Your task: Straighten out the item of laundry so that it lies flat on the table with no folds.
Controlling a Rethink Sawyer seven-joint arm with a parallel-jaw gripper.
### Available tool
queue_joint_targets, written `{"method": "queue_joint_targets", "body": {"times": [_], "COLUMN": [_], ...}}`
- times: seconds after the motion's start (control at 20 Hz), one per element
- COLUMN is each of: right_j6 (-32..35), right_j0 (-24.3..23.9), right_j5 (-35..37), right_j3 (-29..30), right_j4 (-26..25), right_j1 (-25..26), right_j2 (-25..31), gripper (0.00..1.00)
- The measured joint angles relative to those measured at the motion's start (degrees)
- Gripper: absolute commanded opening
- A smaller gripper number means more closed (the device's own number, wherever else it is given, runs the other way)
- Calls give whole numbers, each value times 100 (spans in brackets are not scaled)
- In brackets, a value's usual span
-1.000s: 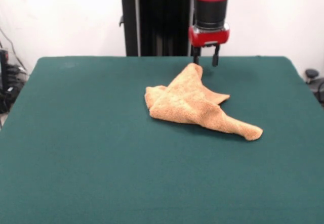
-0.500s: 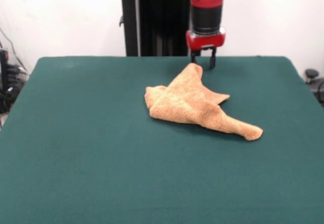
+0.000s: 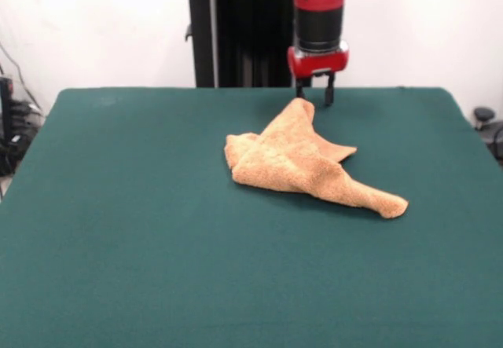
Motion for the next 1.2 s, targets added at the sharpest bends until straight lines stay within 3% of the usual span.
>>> {"method": "queue_joint_targets", "body": {"times": [0.35,1.2], "right_j6": [0,1], "right_j0": [106,1139], "right_j5": [-47,-856], "right_j3": [-1,39], "right_j4": [1,335], "right_j1": [3,156], "right_j2": [-57,-656], "gripper": [100,100]}}
